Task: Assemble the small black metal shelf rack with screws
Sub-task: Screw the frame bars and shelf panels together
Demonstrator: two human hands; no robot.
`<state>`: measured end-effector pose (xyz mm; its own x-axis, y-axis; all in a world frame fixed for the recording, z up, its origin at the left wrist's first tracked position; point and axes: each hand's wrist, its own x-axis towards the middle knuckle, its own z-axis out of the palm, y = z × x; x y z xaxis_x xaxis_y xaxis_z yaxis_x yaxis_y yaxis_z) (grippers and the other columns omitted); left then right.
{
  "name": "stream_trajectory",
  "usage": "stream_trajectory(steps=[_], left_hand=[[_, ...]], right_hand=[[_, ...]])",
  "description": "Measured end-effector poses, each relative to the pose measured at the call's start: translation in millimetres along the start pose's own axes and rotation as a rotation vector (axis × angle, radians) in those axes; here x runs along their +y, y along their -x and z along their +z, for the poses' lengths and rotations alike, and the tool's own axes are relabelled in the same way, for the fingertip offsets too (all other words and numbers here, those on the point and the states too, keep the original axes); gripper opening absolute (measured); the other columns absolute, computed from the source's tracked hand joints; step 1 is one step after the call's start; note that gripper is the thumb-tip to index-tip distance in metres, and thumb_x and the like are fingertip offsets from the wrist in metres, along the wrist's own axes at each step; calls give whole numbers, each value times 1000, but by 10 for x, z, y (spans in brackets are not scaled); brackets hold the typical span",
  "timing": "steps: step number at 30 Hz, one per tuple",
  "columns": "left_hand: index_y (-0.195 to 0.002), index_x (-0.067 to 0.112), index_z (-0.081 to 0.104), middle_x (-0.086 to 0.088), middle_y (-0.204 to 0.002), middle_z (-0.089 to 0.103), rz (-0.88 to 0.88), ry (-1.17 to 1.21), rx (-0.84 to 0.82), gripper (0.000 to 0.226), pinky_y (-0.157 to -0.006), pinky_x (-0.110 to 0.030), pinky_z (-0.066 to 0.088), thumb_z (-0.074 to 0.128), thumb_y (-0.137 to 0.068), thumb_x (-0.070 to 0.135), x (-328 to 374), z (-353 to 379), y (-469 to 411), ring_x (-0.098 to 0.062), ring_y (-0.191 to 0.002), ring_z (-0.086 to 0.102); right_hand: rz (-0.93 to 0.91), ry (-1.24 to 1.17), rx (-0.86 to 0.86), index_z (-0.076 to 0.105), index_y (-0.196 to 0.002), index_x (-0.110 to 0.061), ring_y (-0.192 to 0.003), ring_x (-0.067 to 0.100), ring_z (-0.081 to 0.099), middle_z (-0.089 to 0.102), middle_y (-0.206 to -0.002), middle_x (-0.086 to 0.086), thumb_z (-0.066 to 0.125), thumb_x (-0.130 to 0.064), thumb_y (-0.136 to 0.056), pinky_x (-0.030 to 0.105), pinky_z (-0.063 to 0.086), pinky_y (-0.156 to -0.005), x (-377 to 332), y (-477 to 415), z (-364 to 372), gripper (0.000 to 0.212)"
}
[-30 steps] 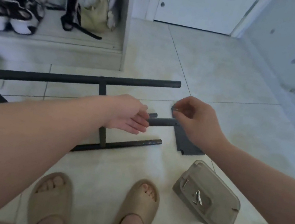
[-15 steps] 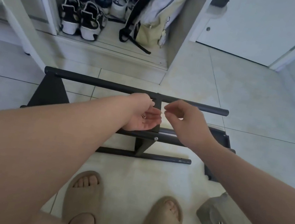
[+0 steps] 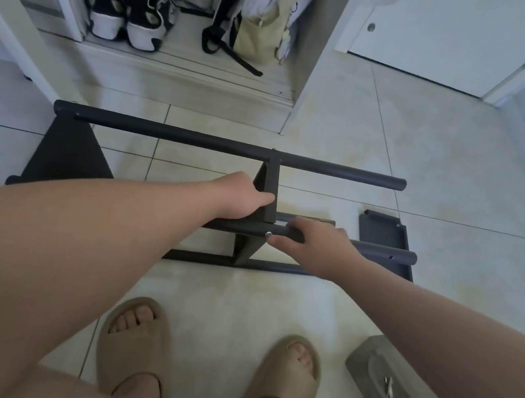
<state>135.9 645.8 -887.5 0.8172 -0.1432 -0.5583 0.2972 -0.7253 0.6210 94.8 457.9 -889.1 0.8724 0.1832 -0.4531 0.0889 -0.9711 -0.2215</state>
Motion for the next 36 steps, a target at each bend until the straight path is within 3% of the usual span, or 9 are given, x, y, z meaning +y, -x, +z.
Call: stream_trajectory(steps=[5, 12, 17, 21, 26, 29, 32, 34, 36], left_hand=[[-64, 12, 44, -3, -64, 41, -10, -87, -43, 51, -58, -33, 31, 50, -99, 49, -3, 68, -78, -20, -60, 40], [-69, 12, 50, -5, -72, 50, 24, -208, -102, 45, -63, -35, 33, 43, -103, 43, 72, 207, 85, -20, -64, 44], [-64, 13, 41, -4, -66, 43, 53, -282, -132, 48, -55, -34, 28, 40, -104, 40, 33, 506, 429, -20, -59, 39], [-64, 13, 42, -4, -67, 44, 74, -341, -187, 47, -54, -33, 28, 38, -106, 36, 27, 704, 737, -18, -59, 40], [-69, 14, 48, -3, -73, 51, 71, -333, -245, 44, -59, -34, 32, 40, -103, 43, -25, 1003, 991, -19, -65, 47], [-81, 11, 58, -3, -86, 60, 55, -284, -301, 44, -76, -38, 44, 41, -101, 46, -83, 1162, 1110, -26, -78, 57], [-84, 11, 61, -6, -97, 67, 18, -183, -310, 42, -92, -42, 46, 42, -100, 45, -156, 1259, 1196, -27, -85, 59], [-75, 14, 61, -5, -88, 67, -5, -114, -295, 41, -88, -40, 45, 43, -98, 42, -182, 1277, 1228, -25, -79, 57], [-70, 15, 63, -4, -80, 64, -19, -84, -298, 37, -80, -38, 44, 45, -96, 34, -175, 1258, 1246, -24, -75, 55]], right_hand=[[-7, 1, 61, 57, -90, -22, -74, 2, 46, 60, -78, -10, 41, -75, -92, 39, 33, -90, 18, -92, 59, 55], [-6, 11, -9, 52, -90, -22, -88, 22, 51, 54, -84, -7, 38, -71, -95, 40, 35, -82, -12, 177, 153, 51], [54, -63, -94, 52, -86, -24, -91, 25, 57, 59, -91, -2, 41, -73, -93, 41, 47, -82, 4, 594, 315, 50], [85, -94, -69, 48, -79, -25, -74, 14, 51, 55, -79, -7, 40, -73, -93, 38, 39, -71, 6, 1012, 539, 51], [108, -80, -5, 52, -80, -22, -70, 14, 55, 60, -75, -6, 43, -76, -90, 32, 35, -57, 143, 1450, 776, 55], [122, -99, 1, 53, -85, -20, -73, 18, 58, 61, -77, -6, 48, -76, -88, 33, 37, -58, 204, 1660, 894, 56], [108, -149, 72, 49, -109, -19, -88, 21, 59, 61, -94, -6, 56, -74, -84, 36, 43, -68, 236, 1805, 984, 61], [58, -141, 192, 41, -135, -18, -114, 23, 52, 54, -126, 0, 60, -74, -81, 40, 46, -89, 262, 1841, 1018, 81], [-25, -53, 279, 27, -154, -20, -139, 28, 34, 32, -155, 4, 58, -77, -78, 46, 35, -109, 294, 1818, 1002, 99]])
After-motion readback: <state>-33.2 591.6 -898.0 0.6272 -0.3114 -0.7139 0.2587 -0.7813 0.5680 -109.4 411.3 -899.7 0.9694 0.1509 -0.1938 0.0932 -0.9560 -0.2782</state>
